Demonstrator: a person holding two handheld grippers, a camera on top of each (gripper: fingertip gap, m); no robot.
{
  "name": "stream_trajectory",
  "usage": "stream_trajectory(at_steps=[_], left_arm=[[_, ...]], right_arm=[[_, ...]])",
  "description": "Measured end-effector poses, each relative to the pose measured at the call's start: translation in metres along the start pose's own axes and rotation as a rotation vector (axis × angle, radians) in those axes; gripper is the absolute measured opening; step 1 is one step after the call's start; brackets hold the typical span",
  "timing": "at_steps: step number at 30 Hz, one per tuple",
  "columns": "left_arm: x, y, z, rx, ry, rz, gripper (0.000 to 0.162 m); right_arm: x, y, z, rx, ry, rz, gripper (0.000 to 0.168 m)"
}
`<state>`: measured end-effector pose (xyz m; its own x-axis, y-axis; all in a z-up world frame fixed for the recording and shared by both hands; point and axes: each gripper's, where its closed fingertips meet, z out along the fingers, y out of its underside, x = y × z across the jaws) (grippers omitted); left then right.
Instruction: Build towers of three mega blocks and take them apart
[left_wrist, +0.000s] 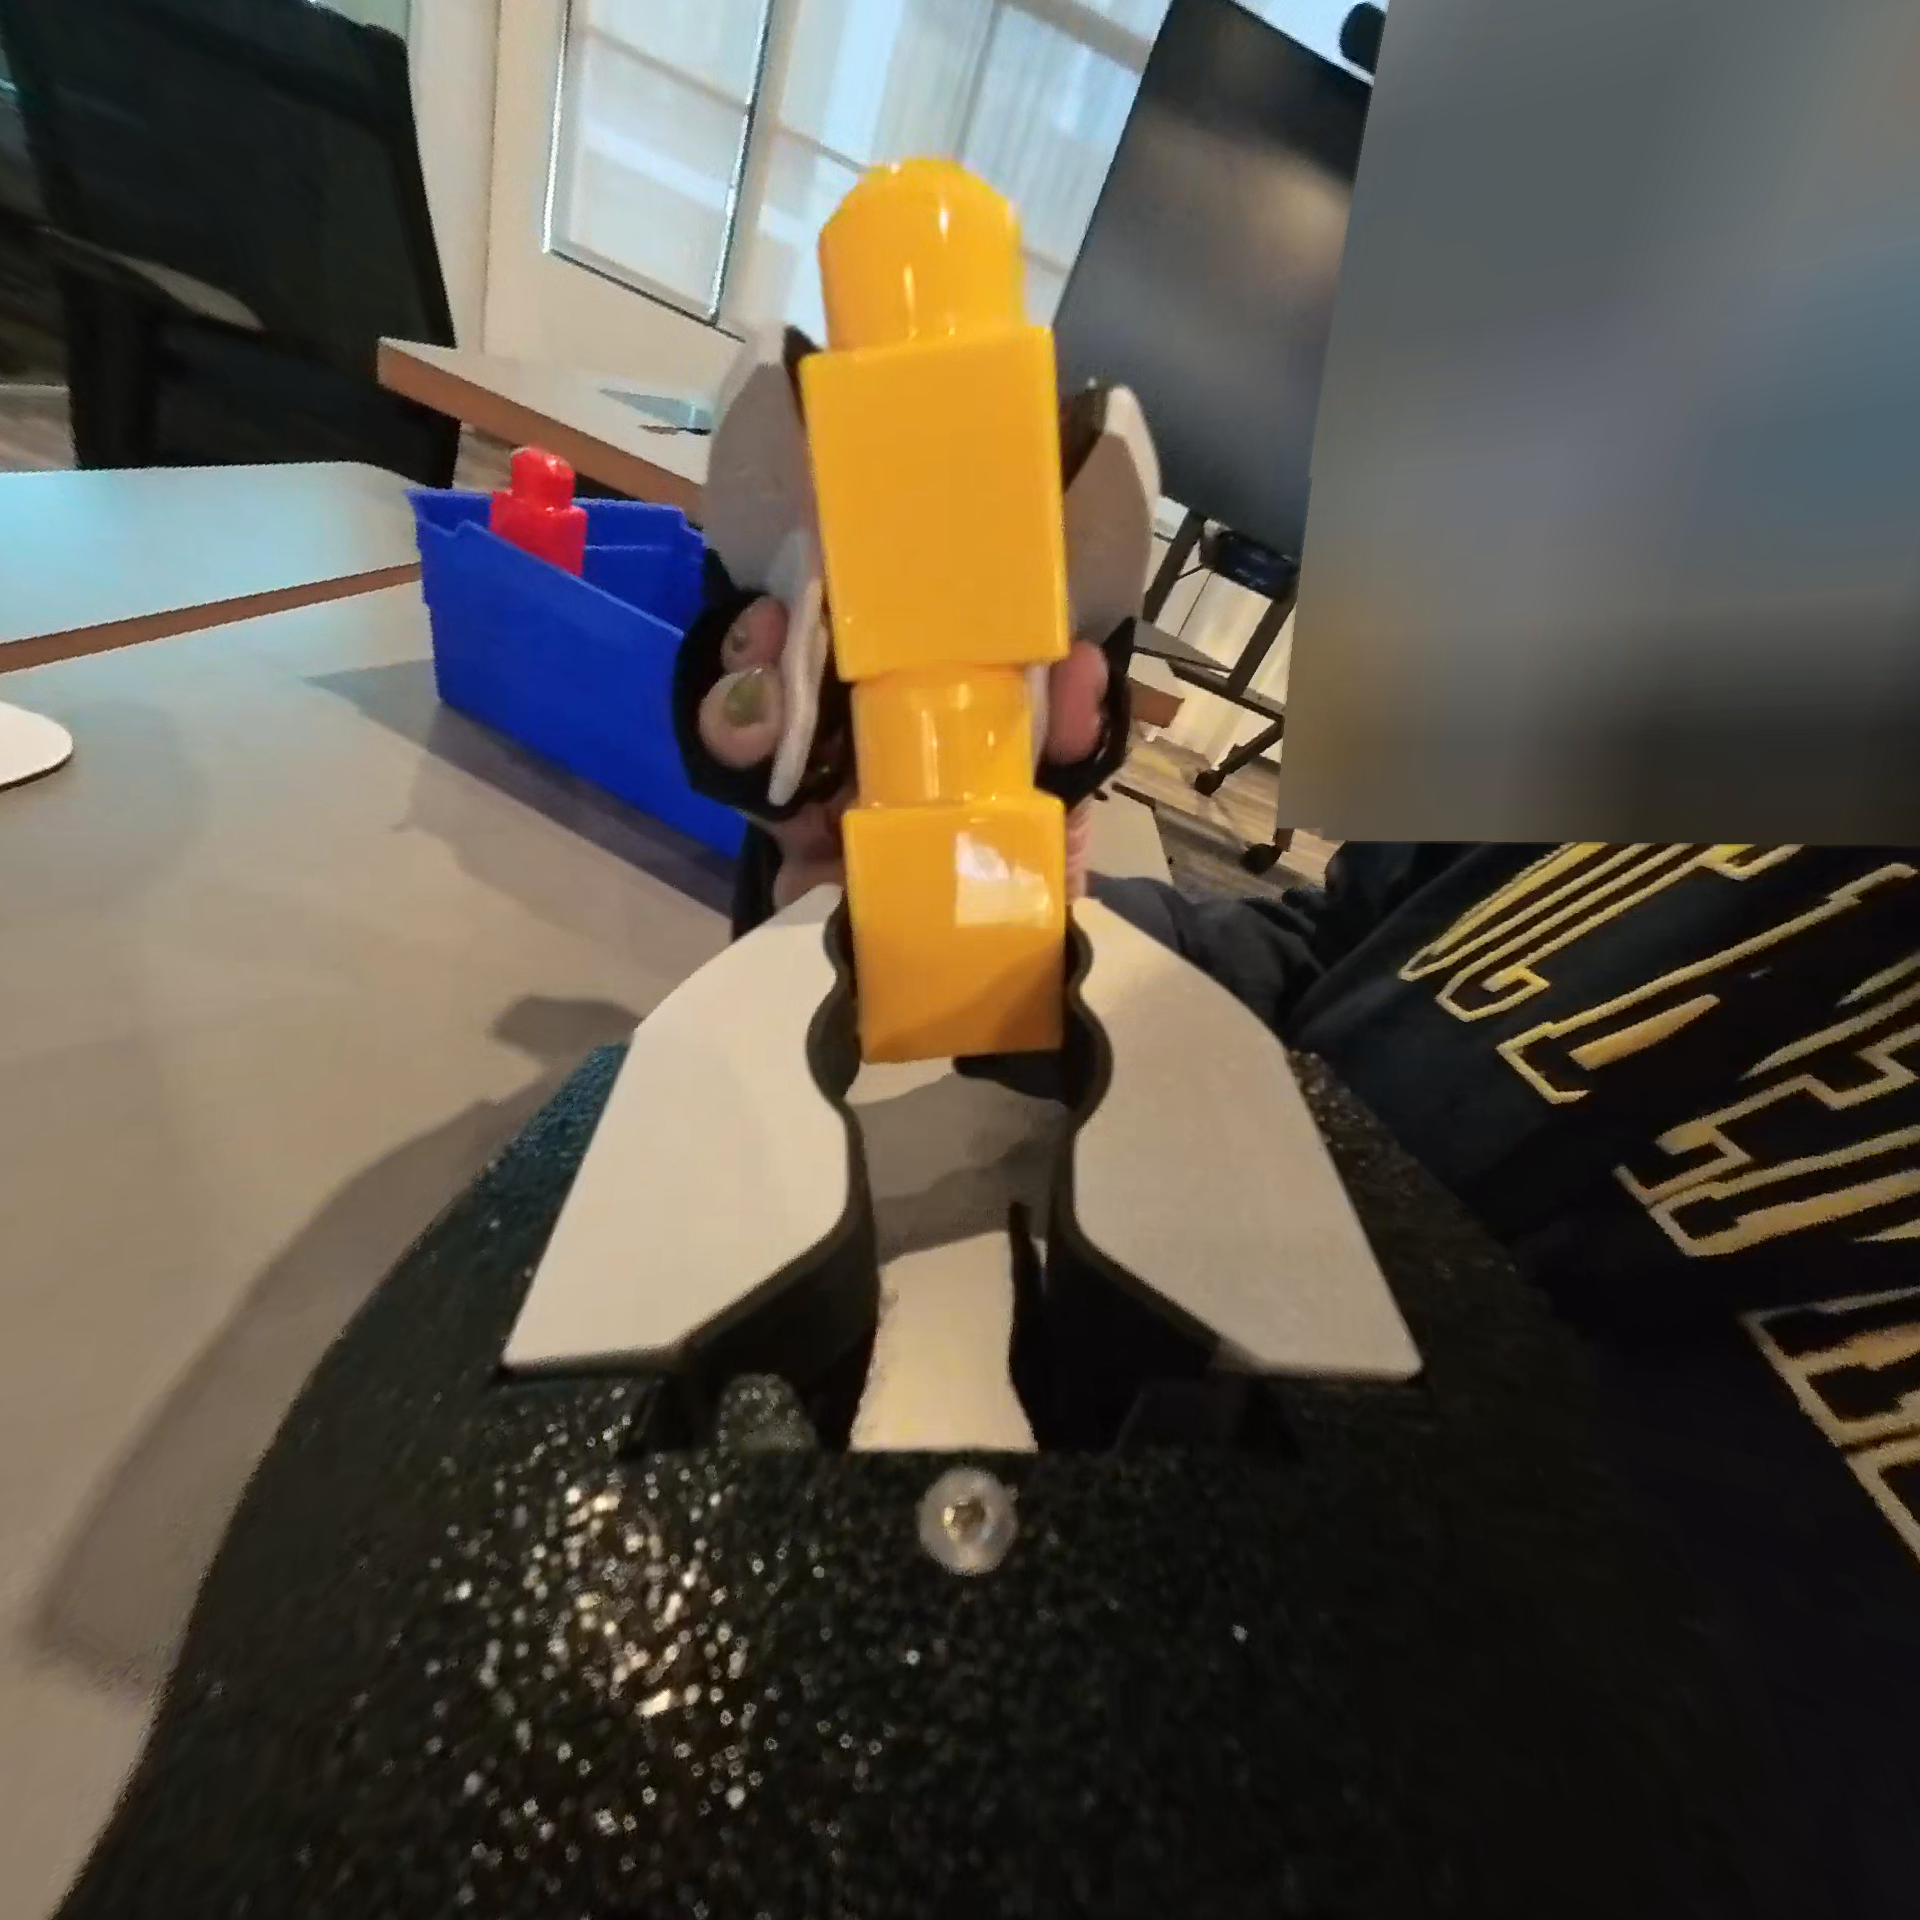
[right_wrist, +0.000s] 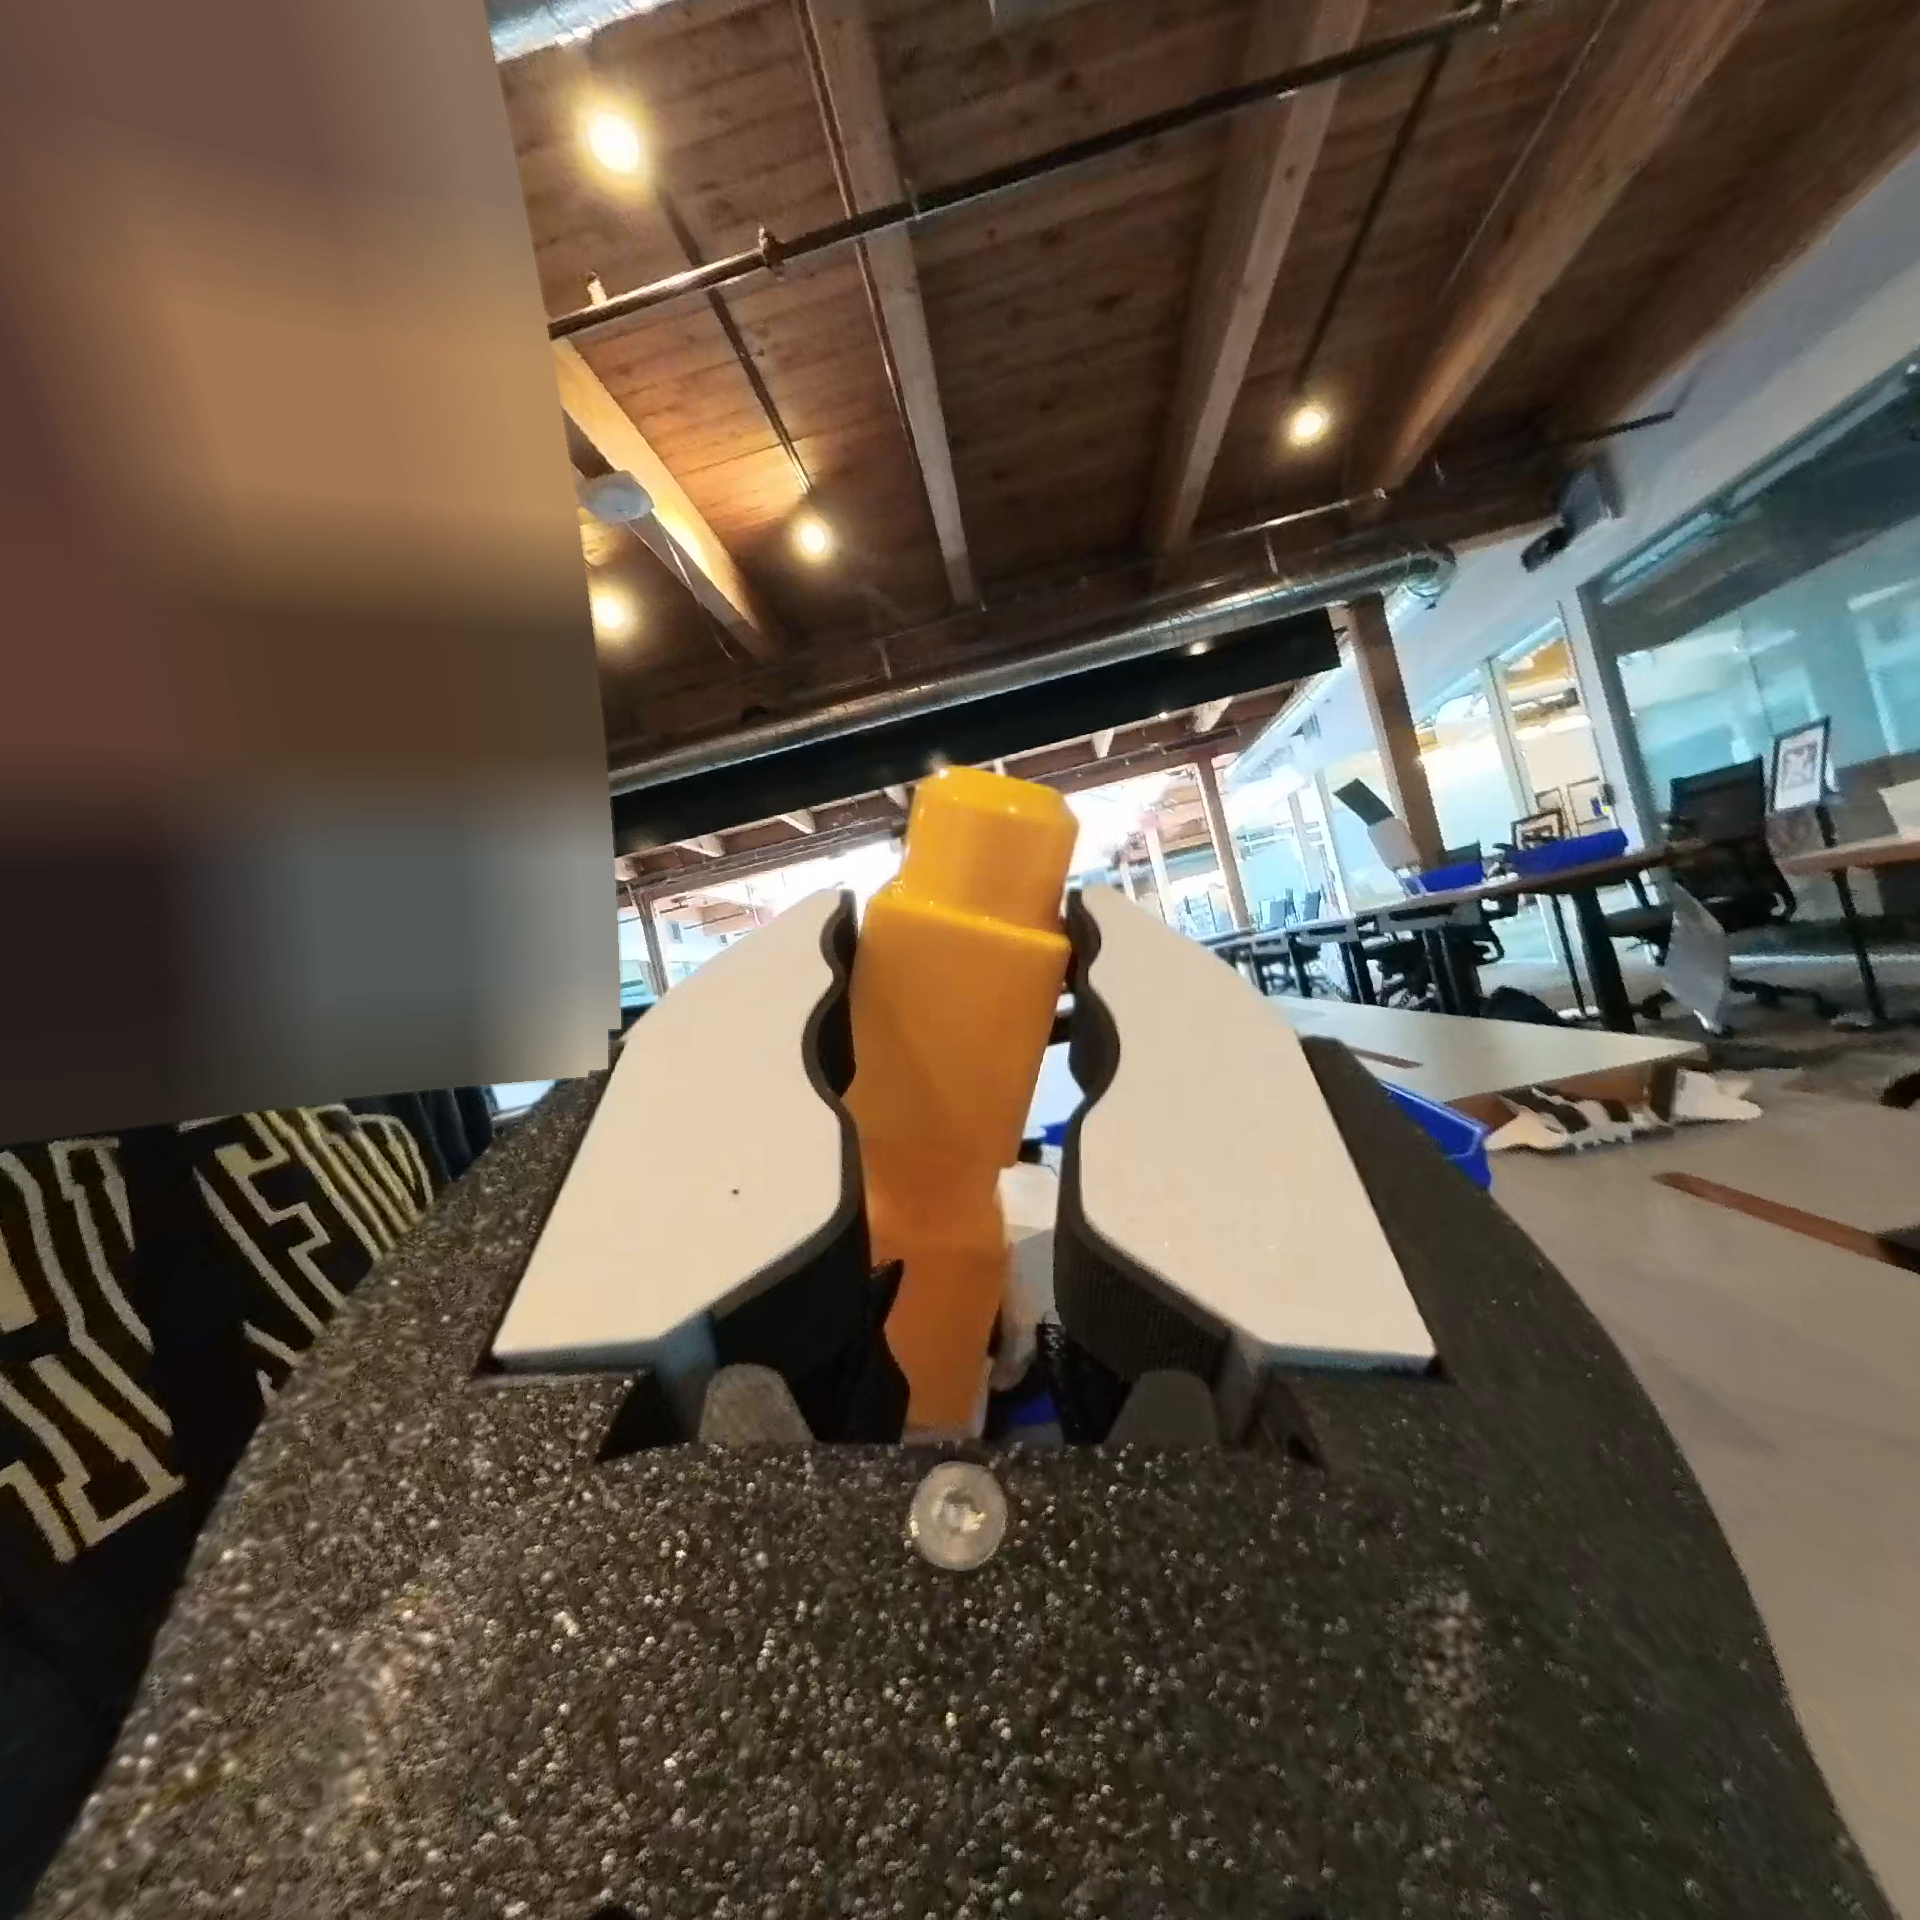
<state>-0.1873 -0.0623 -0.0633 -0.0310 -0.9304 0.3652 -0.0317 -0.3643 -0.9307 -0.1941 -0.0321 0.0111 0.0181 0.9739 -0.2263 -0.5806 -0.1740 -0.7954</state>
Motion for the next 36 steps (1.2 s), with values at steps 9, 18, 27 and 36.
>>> stream_trajectory(at_steps=[9,18,27,36], left_arm=[[0.006,-0.01,0.0,0.084,0.058,-0.001,0.035],[-0.008,-0.006,-0.014,-0.04,-0.08,0.109,0.035],[-0.004,0.01,-0.019,-0.117,-0.054,0.079,0.037],[-0.008,0.02,-0.023,-0.224,-0.078,0.05,0.04]], right_arm=[[-0.005,0.015,0.001,-0.103,-0.017,-0.084,0.038],[0.001,0.038,-0.018,-0.274,-0.013,-0.054,0.037],[-0.005,0.054,-0.014,-0.39,-0.082,-0.032,0.036],[-0.005,0.061,-0.004,-0.424,-0.068,-0.043,0.037]])
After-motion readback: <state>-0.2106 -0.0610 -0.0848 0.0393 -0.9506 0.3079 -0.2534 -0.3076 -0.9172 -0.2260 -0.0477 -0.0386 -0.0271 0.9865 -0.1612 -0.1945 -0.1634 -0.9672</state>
